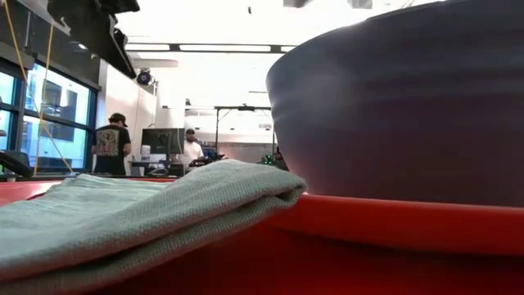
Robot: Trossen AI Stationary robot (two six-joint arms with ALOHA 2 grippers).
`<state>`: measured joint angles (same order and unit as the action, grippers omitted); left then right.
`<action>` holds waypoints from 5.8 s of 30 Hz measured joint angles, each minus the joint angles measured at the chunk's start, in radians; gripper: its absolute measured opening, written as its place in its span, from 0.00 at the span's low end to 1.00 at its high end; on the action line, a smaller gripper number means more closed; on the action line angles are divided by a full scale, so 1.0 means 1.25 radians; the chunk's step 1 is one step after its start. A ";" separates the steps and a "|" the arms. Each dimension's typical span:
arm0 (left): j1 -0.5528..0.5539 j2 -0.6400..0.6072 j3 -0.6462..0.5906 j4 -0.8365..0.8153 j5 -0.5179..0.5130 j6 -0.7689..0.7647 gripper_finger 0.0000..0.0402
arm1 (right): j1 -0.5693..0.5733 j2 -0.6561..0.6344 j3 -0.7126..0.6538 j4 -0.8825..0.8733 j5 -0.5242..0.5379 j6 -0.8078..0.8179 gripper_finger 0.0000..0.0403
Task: Set up tray
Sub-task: Put the blue napkin on the red tray beside the pink plate
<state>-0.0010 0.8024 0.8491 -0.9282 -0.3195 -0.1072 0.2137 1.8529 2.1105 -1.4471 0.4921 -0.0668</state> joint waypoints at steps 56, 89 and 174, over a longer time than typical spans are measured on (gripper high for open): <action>-0.293 0.494 -0.157 0.765 0.352 -0.309 0.02 | 0.177 -0.510 -0.932 0.165 0.145 0.544 0.00; -0.361 0.697 0.023 0.480 0.279 -0.349 0.02 | 0.177 -0.510 -0.931 0.174 0.152 0.535 0.00; -0.224 0.877 0.317 0.236 0.200 0.046 0.02 | 0.207 -0.510 -0.931 0.151 0.112 0.553 0.00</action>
<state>-0.2810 1.8984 1.2453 -0.6330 -0.0692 -0.0492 0.4725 1.2160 0.9470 -1.2587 0.6319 0.6239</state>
